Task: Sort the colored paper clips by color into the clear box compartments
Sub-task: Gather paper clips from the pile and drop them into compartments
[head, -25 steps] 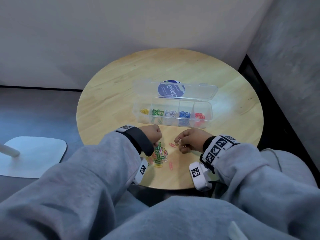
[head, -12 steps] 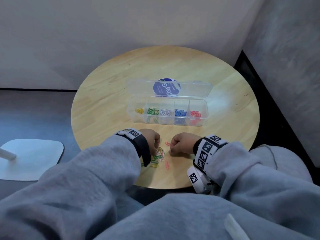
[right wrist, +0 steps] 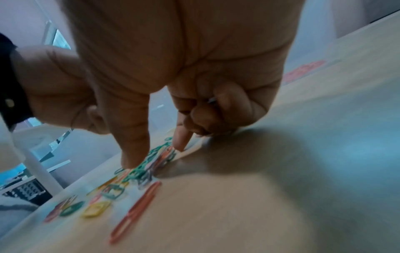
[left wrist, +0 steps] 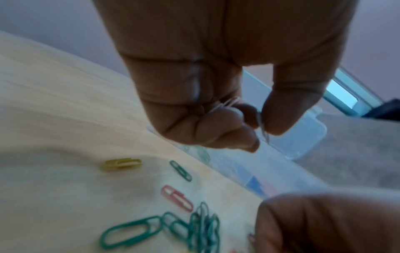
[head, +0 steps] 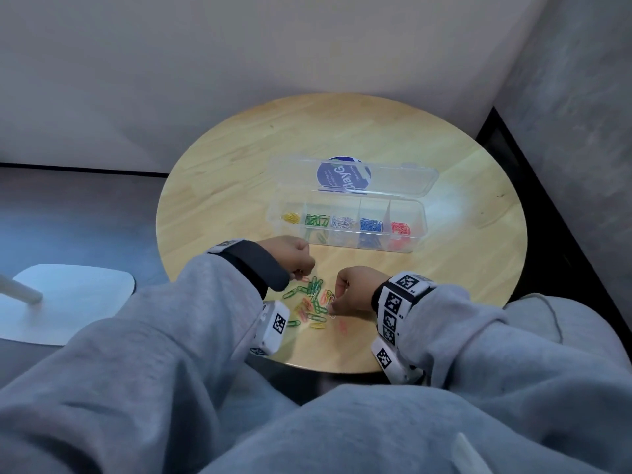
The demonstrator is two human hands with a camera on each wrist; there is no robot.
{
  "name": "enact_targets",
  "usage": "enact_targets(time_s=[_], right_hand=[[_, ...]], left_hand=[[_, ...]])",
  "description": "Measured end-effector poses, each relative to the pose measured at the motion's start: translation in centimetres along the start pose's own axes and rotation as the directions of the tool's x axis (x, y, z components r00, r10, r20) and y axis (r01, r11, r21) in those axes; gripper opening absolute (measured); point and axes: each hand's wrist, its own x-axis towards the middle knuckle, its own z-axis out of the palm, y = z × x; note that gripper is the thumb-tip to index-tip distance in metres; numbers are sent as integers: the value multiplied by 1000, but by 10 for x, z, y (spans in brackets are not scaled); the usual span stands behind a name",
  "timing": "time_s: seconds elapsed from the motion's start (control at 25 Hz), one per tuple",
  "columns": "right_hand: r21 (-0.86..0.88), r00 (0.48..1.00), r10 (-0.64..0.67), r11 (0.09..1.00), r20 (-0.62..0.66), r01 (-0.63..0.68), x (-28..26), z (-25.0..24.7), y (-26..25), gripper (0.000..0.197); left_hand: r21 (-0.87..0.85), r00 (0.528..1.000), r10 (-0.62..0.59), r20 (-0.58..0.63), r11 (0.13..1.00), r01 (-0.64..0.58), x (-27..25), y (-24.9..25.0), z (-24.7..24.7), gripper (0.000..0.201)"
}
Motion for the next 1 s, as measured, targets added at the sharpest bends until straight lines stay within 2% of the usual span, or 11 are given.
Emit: enact_targets(time_s=[0.08,0.2,0.4,0.52,0.6,0.64,0.68,0.76,0.88,1.0], right_hand=[[-34,1000,6,999,-23,-7,1,4,-6,24],[-72,999,13,997,-36,-15,3,4,-13,15],[-18,999,43,999,-8,-43,3,3,-12,3],[187,998,69,980,1,-69,2,-4,-2,9],[296,996,82,952,17,-83,2,-9,4,10],[366,995,93,925,40,-101,2,-11,6,12],[443,992,101,888,73,-123,2,-12,9,15],[501,990,98,855,104,-137,0,-14,11,18],[377,994,94,920,59,-110,0,-16,13,19],[145,996,81,987,-34,-75,2,-14,13,16]], left_hand=[[-239,1000,-4,-22,971,-1,-4,0,-6,36],[-410,999,-31,-13,912,22,-8,1,-12,33],[-498,989,-144,18,857,134,-9,-4,-11,36],[-508,981,-191,31,843,180,-7,-4,-7,29],[-343,983,-184,-17,924,167,-6,-1,-6,23],[-153,990,-139,-37,979,132,-4,-2,-5,19],[33,996,-79,-39,996,80,-3,-2,-3,15],[273,1000,-25,-18,961,29,0,-5,2,11],[443,999,-48,-14,895,49,1,-6,15,7],[490,999,-50,6,871,41,6,-4,21,18]])
